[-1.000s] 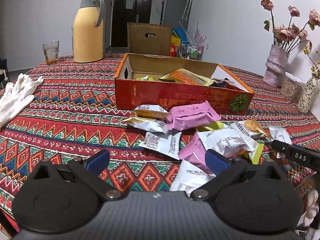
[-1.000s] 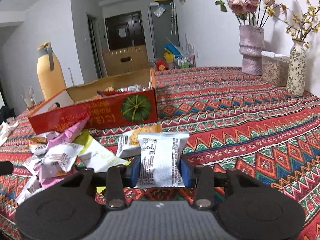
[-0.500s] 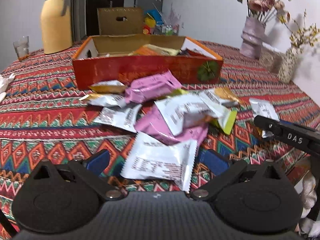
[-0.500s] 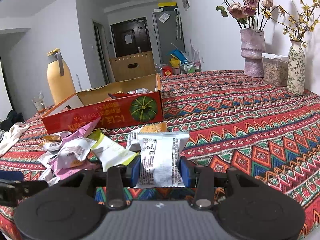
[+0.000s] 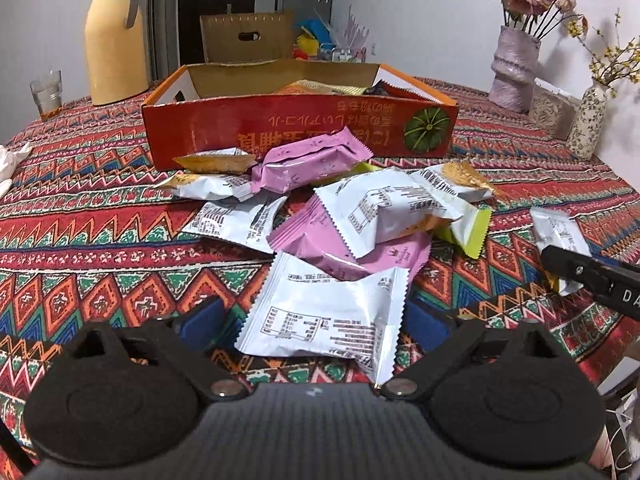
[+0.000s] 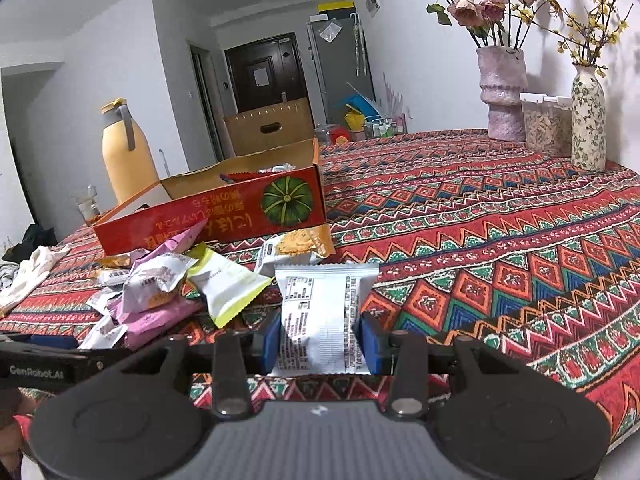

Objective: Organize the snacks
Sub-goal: 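Grasp the upright white wrapper with the left gripper while the right gripper holds its packet, then carry both packets into the cardboard box and open both grippers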

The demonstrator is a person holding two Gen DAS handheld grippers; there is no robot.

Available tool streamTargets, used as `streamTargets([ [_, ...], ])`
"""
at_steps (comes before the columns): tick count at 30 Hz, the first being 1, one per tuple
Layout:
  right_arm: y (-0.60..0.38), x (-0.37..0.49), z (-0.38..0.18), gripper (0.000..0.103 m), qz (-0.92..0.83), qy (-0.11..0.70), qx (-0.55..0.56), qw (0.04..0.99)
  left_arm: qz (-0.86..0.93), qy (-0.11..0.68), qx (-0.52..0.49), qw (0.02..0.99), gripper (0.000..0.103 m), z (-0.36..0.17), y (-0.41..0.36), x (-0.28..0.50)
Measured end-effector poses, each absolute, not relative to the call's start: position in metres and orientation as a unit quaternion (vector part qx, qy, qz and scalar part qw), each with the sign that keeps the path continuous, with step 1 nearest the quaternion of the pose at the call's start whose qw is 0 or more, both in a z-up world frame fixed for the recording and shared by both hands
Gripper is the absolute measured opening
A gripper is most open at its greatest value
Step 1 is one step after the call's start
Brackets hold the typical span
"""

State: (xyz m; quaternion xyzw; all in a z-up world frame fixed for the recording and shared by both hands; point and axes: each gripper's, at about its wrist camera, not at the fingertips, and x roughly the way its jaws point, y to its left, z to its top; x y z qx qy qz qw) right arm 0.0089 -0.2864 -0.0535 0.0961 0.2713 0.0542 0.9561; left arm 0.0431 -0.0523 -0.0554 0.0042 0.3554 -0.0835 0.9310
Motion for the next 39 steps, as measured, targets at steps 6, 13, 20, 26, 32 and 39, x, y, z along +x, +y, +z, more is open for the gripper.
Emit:
streamTargets([
  [6,-0.28,0.001,-0.054,0.04,0.063,0.27,0.092,0.956,-0.087,0.342,0.004,0.936,0.065,-0.053,-0.053,0.034],
  [13,-0.271,-0.007,-0.052,0.04,0.073,0.268,0.085,0.957,-0.095,0.335,-0.003,0.937,0.046,-0.05,-0.048,0.024],
  [20,-0.266,-0.012,-0.05,0.04,0.077,0.266,0.08,0.958,-0.1,0.319,-0.009,0.943,0.031,-0.043,-0.044,0.015],
  [26,-0.262,-0.014,-0.048,0.04,0.078,0.264,0.076,0.958,-0.102,0.303,-0.017,0.947,0.025,-0.033,-0.039,0.009],
  [32,-0.258,-0.013,-0.045,0.04,0.081,0.261,0.071,0.959,-0.102,0.287,-0.019,0.952,0.024,-0.024,-0.035,0.006],
  [39,-0.252,-0.006,-0.036,0.04,0.085,0.249,0.061,0.963,-0.101,0.259,-0.021,0.96,0.024,-0.007,-0.032,0.007],
])
